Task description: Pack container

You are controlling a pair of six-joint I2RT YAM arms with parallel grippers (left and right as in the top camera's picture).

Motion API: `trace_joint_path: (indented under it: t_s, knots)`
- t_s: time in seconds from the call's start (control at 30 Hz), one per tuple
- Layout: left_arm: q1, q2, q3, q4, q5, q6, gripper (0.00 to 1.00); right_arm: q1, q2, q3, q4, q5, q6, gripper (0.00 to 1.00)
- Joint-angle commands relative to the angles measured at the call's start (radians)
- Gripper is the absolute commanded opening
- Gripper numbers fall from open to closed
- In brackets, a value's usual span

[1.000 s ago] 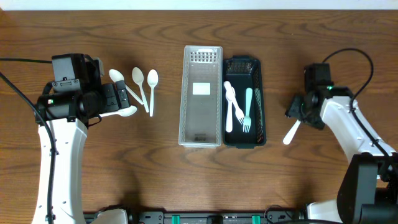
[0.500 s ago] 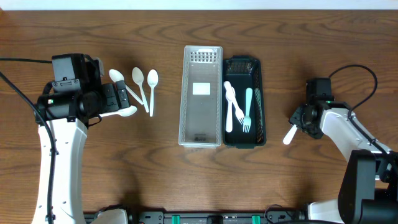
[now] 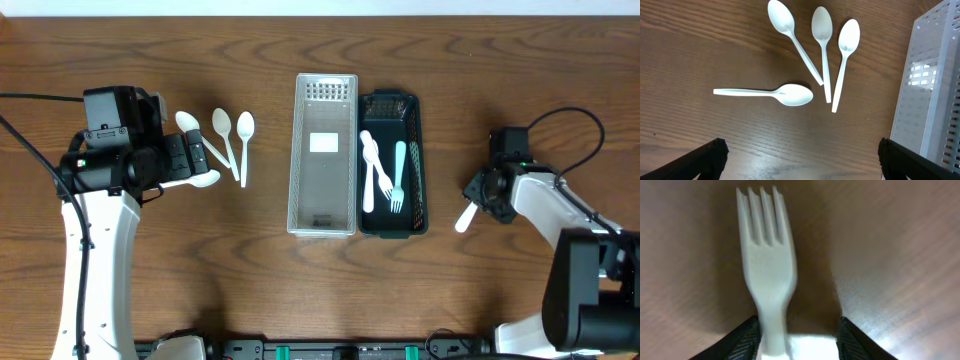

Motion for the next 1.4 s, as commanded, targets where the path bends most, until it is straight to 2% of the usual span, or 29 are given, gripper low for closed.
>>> trace_joint_path:
  t_s: [0.0, 0.17, 0.27, 0.33, 0.47, 0.63, 0.8, 1.0, 1.23, 1.27, 1.3, 1.33, 1.37]
  knots:
    - [0.005, 0.008, 0.019, -0.002, -0.012, 0.018, 0.98, -0.009, 0.04, -0.011, -0.004, 0.011, 0.015, 0.45]
    - [0.005, 0.008, 0.019, -0.002, -0.012, 0.018, 0.98, -0.008, 0.04, -0.01, -0.011, 0.011, 0.006, 0.17]
    - [0.005, 0.008, 0.019, -0.002, -0.012, 0.018, 0.98, -0.007, 0.029, 0.003, -0.007, 0.017, -0.048, 0.15]
    - [0.005, 0.008, 0.019, -0.002, -0.012, 0.018, 0.98, -0.006, 0.007, 0.04, -0.02, 0.018, -0.112, 0.09]
    - [0.005, 0.008, 0.019, -0.002, -0.012, 0.018, 0.98, 0.005, -0.069, 0.167, -0.116, 0.002, -0.175, 0.01]
    - [0.005, 0.008, 0.019, -0.002, -0.012, 0.018, 0.98, 0.072, -0.167, 0.341, -0.203, -0.129, -0.233, 0.01]
    - [0.005, 0.008, 0.019, -0.002, -0.012, 0.018, 0.98, 0.185, -0.188, 0.385, -0.206, -0.173, -0.227, 0.01]
    - [0.005, 0.008, 0.019, -0.002, -0.012, 0.018, 0.98, 0.324, -0.082, 0.351, -0.206, -0.173, -0.203, 0.01]
    - [0.005, 0.008, 0.019, -0.002, -0.011, 0.017, 0.98, 0.417, 0.043, 0.351, -0.157, -0.173, -0.248, 0.01]
    - [0.004, 0.008, 0.019, -0.002, -0.011, 0.018, 0.98, 0.423, 0.043, 0.35, -0.144, -0.172, -0.264, 0.04]
    - [0.004, 0.008, 0.019, -0.002, -0.011, 0.017, 0.98, 0.426, 0.043, 0.351, -0.135, -0.172, -0.284, 0.12]
    - [0.004, 0.008, 0.019, -0.002, -0.011, 0.017, 0.98, 0.425, 0.039, 0.357, -0.134, -0.172, -0.301, 0.3]
    - [0.004, 0.008, 0.019, -0.002, -0.011, 0.017, 0.98, 0.425, 0.034, 0.365, -0.14, -0.172, -0.312, 0.42]
